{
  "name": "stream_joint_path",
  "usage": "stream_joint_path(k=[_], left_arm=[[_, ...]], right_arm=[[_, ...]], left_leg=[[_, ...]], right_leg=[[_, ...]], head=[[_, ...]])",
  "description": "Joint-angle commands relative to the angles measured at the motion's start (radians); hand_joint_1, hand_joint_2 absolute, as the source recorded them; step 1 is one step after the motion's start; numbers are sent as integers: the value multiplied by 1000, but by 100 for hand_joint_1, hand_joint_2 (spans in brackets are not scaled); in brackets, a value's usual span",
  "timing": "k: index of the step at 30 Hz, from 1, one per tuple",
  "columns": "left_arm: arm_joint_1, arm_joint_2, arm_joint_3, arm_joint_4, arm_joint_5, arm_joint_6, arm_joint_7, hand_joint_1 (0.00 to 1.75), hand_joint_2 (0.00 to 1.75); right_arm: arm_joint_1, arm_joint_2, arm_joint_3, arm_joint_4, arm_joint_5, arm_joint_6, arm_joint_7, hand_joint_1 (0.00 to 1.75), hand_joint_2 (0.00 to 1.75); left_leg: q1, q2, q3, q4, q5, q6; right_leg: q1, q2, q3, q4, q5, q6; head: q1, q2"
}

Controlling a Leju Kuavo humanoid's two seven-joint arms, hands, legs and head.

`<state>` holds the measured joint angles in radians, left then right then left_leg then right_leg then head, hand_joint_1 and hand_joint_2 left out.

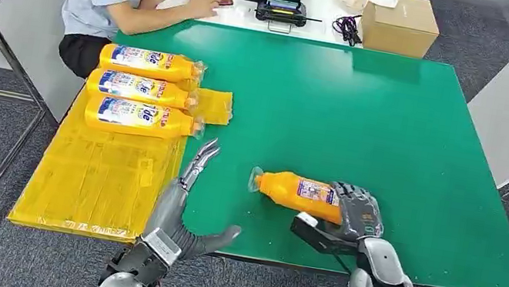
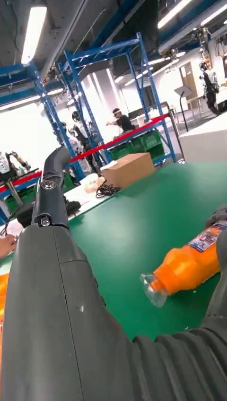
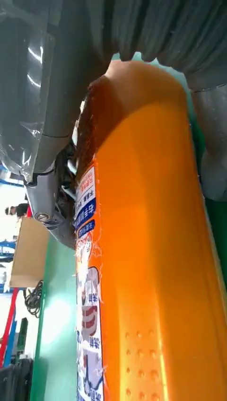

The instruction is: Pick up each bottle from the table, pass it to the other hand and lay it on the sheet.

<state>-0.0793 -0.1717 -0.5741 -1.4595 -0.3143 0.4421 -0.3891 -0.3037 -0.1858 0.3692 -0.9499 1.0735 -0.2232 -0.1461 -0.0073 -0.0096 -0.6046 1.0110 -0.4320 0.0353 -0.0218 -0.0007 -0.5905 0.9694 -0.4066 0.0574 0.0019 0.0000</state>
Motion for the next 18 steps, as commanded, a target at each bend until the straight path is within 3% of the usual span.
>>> stream_joint_path(k=[1,4,7,13,15,18], left_arm=[[-31,11,-7,59,1,-1,6,0,175],[-36,12,-10,67,1,-3,6,0,175],[-45,-1,3,89,56,-15,-18,0,175],[-48,-6,5,96,70,-13,-27,0,175],[-24,-42,50,83,171,0,-57,0,175],[-38,-41,61,159,428,-5,-59,0,175]], right_arm=[[-32,-15,56,62,-6,22,8,175,175],[-24,-15,29,65,-109,75,-57,175,175],[16,2,-46,16,-354,170,-230,175,175],[28,7,-43,-16,-372,176,-232,175,175],[41,28,-72,-54,-460,192,-286,175,175],[77,66,-87,-190,-577,206,-306,175,175]], left_leg=[[1,0,3,0,-1,-2],[1,0,4,0,-1,-2],[1,-1,4,-1,-1,-2],[2,1,6,-1,-1,-3],[1,1,6,-1,-1,-2],[1,2,5,0,-1,-2]], right_leg=[[1,0,4,-1,-1,-2],[2,0,4,-1,-1,-3],[2,-2,5,-1,-1,-3],[2,-1,6,-2,-1,-3],[2,-1,6,-1,-1,-3],[2,0,5,-1,0,-3]], head=[[0,0],[0,0],[0,0],[0,0],[0,0],[1,0]])
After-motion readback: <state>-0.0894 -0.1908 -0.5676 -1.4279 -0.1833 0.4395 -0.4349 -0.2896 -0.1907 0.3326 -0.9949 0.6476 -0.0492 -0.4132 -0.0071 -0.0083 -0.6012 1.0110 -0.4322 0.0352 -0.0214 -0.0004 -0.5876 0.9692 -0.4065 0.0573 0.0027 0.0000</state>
